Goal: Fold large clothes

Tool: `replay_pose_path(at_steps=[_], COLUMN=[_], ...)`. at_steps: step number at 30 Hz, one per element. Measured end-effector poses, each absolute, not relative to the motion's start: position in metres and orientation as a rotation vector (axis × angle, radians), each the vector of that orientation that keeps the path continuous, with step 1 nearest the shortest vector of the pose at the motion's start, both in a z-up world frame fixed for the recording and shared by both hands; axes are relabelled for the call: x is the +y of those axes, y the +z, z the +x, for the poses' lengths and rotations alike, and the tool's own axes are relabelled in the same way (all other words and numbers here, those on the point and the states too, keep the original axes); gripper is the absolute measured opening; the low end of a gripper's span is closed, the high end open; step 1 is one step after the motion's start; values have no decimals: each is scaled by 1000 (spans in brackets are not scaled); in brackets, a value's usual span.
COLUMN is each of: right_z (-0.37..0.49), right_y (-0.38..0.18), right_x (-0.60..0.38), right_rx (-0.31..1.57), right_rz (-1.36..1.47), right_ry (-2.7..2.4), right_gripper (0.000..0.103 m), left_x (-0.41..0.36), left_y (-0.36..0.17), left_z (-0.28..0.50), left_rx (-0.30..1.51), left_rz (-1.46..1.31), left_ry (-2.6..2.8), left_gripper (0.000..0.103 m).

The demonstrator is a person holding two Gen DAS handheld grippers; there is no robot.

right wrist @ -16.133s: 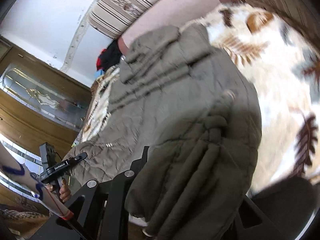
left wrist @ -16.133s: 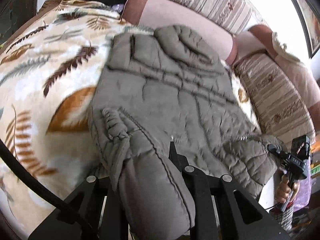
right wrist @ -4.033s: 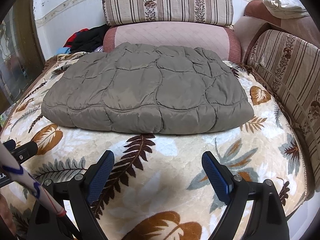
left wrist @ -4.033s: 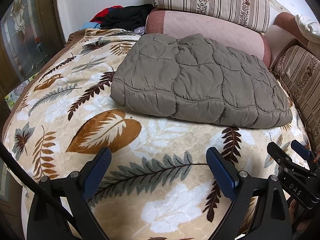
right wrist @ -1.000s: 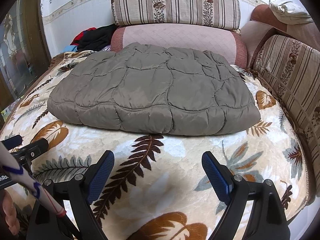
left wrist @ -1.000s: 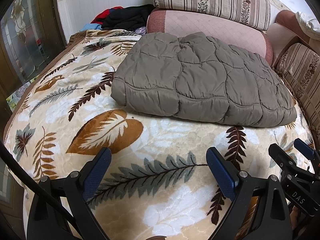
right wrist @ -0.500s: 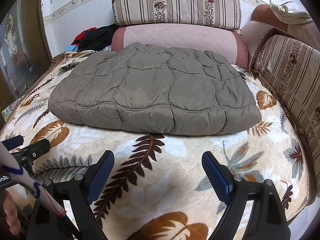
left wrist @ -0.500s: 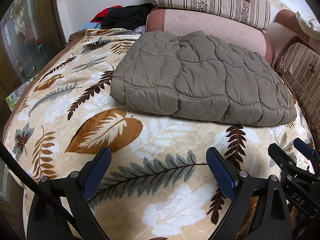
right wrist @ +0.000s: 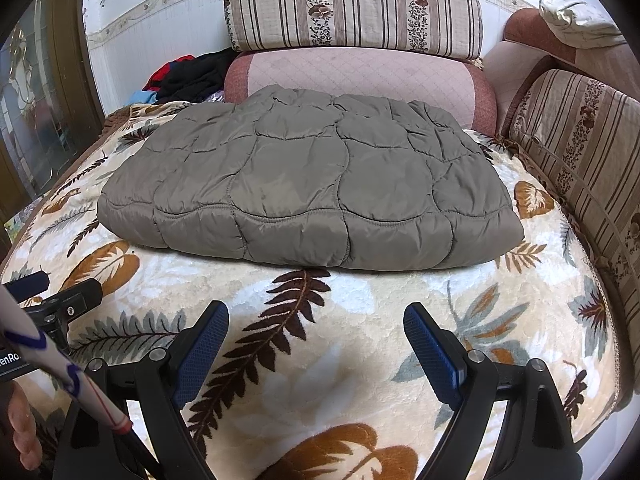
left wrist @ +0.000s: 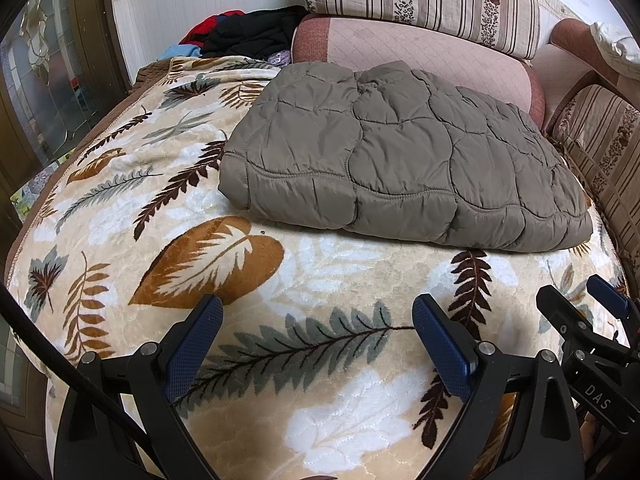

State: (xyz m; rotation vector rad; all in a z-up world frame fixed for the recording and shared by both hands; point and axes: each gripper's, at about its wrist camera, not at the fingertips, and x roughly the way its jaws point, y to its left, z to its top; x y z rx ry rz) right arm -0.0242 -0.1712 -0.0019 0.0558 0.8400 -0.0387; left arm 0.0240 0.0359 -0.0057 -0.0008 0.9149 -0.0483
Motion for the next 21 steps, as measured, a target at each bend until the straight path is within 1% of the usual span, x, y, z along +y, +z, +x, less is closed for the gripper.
replay_pose_path(at_steps=[21], right_z=[-25], right_y=[-1], right_x=[-170], right_rx=[847], right_rz=[52], right_ry=[-37], right_gripper=[92], left_x=[38], left_y=[-2], left_z=[23], left_rx=[911], left_rz=[-7], left_ry=[-64], left_gripper=[95])
